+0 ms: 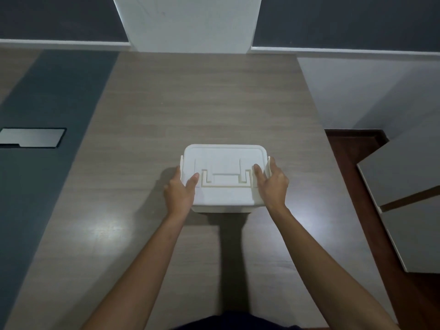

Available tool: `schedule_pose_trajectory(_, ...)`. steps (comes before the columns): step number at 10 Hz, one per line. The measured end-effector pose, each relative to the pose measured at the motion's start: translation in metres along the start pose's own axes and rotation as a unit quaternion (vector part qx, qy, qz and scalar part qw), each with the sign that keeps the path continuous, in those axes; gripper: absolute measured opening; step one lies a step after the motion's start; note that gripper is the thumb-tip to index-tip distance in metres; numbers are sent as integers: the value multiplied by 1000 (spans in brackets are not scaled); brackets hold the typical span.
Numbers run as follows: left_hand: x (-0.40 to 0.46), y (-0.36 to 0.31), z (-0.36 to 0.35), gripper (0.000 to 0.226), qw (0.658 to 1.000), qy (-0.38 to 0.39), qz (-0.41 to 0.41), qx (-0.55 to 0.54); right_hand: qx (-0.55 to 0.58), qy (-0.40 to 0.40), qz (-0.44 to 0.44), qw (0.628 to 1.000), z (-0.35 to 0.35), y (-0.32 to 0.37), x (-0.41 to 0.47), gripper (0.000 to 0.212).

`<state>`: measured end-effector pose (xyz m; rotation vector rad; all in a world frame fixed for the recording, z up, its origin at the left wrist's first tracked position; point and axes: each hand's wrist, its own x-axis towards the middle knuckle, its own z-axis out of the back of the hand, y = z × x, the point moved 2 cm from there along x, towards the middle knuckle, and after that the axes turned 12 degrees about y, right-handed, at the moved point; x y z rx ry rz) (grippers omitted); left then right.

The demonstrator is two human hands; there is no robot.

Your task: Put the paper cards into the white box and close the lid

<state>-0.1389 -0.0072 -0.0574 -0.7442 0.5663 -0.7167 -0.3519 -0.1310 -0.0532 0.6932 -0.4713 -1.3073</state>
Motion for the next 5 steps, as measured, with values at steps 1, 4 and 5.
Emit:
schedule_pose_trajectory(1,20,-11,4,53,1000,3,0,-7,-11,10,0,1000,-2,9,21,60)
schedule_pose_trajectory(4,43,-4,7,64,995,42,35,-80,141,24,-58,988,-1,-4,24,48)
schedule_pose_trajectory(5,9,26,0,71,990,-5,79,-118,143,6,-78,987,-12,-36,-25,60)
